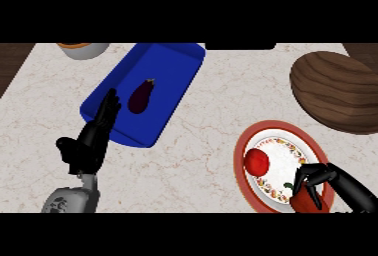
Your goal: Pick the bell pepper from the plate and place it in the bowl
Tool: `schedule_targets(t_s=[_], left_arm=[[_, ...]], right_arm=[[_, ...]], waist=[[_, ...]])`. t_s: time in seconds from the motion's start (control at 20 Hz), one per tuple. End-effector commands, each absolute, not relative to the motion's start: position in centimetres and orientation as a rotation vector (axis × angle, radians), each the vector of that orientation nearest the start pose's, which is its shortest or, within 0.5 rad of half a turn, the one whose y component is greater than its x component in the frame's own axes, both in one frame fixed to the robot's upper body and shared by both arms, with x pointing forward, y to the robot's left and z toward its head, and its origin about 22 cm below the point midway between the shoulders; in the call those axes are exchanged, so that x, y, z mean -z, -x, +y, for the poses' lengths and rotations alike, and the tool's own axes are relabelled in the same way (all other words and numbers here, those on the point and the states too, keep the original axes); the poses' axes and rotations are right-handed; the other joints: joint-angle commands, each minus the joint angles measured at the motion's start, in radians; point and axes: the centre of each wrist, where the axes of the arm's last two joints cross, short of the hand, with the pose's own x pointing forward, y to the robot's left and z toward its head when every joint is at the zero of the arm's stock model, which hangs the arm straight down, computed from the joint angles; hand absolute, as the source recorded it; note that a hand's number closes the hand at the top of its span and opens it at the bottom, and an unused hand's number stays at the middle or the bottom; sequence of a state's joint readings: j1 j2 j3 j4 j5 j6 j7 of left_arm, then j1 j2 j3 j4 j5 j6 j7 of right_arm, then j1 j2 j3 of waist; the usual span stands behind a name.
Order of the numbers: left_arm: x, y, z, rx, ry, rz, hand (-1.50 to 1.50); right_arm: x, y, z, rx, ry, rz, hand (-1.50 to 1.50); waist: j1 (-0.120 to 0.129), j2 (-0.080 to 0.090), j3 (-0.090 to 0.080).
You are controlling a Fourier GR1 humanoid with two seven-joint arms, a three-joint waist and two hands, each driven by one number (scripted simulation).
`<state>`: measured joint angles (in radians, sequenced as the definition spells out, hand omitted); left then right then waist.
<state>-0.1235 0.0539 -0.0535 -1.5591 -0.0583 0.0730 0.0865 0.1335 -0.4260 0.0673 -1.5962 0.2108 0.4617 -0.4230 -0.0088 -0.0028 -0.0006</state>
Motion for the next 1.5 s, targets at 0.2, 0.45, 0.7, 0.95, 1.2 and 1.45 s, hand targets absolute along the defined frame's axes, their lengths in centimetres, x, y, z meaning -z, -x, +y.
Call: schedule_targets(t_s=[0.2, 0.45, 0.7, 0.95, 1.2, 1.45], left_arm=[[-1.6, -27.1, 23.2, 0.085, -0.099, -1.587, 0.0], [-2.4, -27.3, 22.9, 0.083, -0.073, -1.6, 0.0], [-3.6, -28.4, 21.5, 0.107, -0.057, -1.592, 0.0], [-4.4, -28.4, 22.1, 0.118, -0.053, -1.594, 0.0], [-2.9, -28.3, 20.5, 0.127, -0.068, -1.593, 0.0], [-2.0, -27.2, 20.9, 0.11, -0.069, -1.578, 0.0]], right_arm=[[-7.7, -18.6, -33.9, -0.816, -0.025, -1.977, 1.5], [-14.9, -16.8, -33.8, -0.842, 0.129, -2.049, 1.5], [-19.7, -17.2, -33.0, -0.799, 0.281, -2.012, 1.5], [-22.8, -19.7, -31.5, -0.719, 0.351, -1.996, 1.5], [-25.1, -21.9, -32.9, -0.659, 0.443, -1.955, 1.5], [-24.6, -25.6, -33.3, -0.669, 0.474, -1.899, 1.5]], waist=[[-0.015, 0.0, -0.001], [-0.014, -0.002, -0.002], [0.003, 0.002, -0.001], [0.02, 0.004, -0.001], [0.014, 0.004, 0.0], [0.015, 0.004, 0.0]])
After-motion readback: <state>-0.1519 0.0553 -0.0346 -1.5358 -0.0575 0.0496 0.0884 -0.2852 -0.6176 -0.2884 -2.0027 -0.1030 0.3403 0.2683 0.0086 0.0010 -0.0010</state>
